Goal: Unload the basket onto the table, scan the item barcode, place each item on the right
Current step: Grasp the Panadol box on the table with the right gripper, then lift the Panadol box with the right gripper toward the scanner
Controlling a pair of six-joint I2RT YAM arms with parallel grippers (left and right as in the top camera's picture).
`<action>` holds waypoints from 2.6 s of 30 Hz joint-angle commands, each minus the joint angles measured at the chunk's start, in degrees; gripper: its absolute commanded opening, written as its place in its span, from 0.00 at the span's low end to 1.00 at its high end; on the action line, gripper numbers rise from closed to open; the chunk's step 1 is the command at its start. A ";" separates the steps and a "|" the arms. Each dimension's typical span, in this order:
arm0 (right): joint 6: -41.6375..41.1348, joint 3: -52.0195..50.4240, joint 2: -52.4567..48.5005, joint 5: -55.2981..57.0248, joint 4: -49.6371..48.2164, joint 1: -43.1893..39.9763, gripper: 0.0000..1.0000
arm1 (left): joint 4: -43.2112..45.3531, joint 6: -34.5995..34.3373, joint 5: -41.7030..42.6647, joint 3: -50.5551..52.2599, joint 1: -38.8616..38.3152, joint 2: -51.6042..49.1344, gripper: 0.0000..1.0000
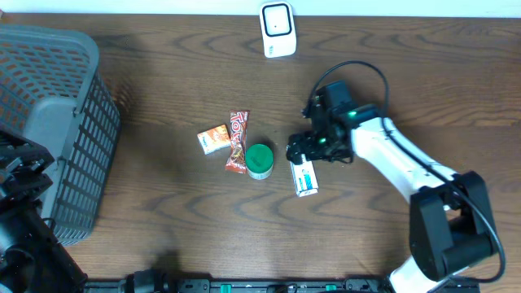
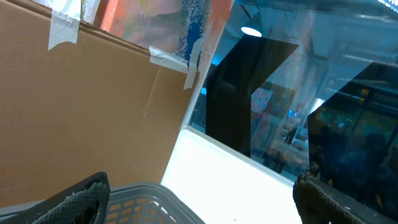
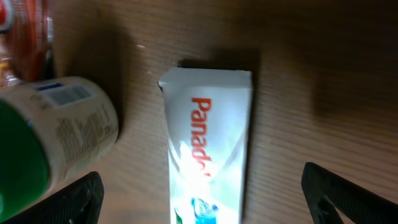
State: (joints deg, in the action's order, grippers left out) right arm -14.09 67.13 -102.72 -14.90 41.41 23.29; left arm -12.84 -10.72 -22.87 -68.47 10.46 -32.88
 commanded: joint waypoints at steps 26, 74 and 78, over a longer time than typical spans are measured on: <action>-11.15 0.20 -13.27 12.81 2.47 7.67 0.47 | 0.33 -0.55 -0.76 0.55 0.24 0.11 0.95; 25.94 7.04 5.38 -37.40 26.82 -7.45 0.32 | -1.18 -0.55 -0.76 0.55 0.24 0.11 0.95; 24.63 7.04 5.31 -38.60 24.72 -7.45 0.32 | -1.25 -0.52 -0.76 0.55 0.24 0.11 0.95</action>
State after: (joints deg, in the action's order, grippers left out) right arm 10.83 73.14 -98.08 -49.95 67.26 16.19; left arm -14.13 -10.72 -22.87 -68.47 10.46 -32.88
